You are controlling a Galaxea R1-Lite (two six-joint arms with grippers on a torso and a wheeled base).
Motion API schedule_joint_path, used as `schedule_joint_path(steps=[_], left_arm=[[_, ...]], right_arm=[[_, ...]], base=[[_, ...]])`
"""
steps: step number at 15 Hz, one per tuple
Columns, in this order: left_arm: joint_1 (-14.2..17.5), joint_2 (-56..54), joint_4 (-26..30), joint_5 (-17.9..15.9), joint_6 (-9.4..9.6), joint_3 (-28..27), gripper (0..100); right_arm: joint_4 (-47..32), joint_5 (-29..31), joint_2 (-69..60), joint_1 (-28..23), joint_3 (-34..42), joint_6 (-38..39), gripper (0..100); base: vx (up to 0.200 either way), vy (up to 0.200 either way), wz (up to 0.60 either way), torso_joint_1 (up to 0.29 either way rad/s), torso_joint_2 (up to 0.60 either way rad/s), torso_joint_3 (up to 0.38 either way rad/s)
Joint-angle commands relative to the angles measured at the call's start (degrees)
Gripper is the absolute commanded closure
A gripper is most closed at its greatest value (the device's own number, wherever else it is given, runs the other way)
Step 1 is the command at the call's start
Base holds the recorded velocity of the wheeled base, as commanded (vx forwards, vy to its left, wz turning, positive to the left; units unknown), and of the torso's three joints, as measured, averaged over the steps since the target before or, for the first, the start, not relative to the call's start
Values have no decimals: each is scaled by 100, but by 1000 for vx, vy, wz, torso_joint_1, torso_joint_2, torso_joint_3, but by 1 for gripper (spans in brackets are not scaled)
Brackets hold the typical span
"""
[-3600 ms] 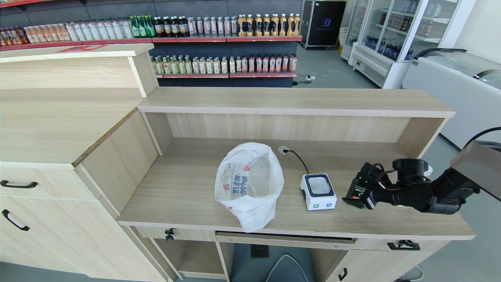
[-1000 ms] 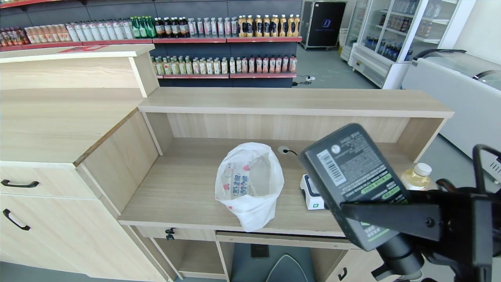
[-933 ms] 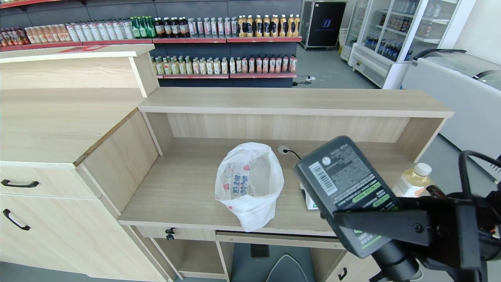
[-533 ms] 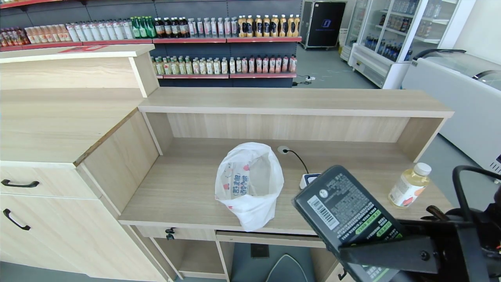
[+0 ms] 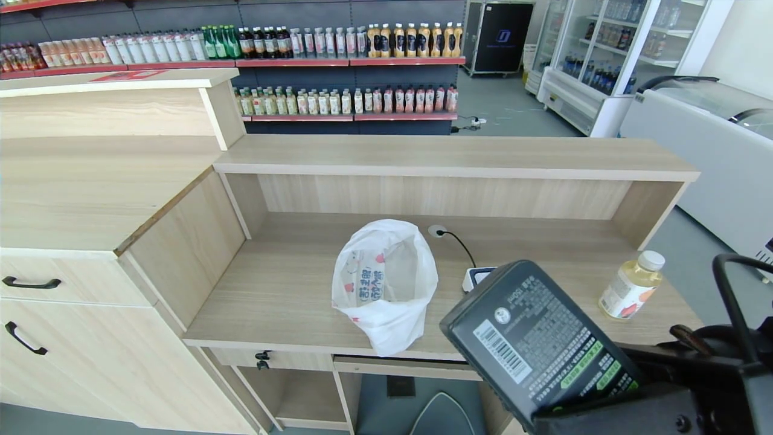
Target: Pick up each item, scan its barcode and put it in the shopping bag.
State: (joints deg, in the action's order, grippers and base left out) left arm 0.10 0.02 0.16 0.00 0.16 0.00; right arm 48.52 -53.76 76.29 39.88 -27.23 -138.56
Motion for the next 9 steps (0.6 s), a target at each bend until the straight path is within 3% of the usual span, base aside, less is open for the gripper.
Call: schedule_joint_path(steps=[1, 9], left_arm=[[-1, -2, 2, 0, 2, 0, 0], [-1, -2, 2, 0, 2, 0, 0]], right_arm=[[0, -12, 53, 29, -63, -5, 100], [-44, -205, -97, 135, 25, -57, 100]], base=[[0, 0, 0, 0, 0, 0], [0, 0, 0, 0, 0, 0]])
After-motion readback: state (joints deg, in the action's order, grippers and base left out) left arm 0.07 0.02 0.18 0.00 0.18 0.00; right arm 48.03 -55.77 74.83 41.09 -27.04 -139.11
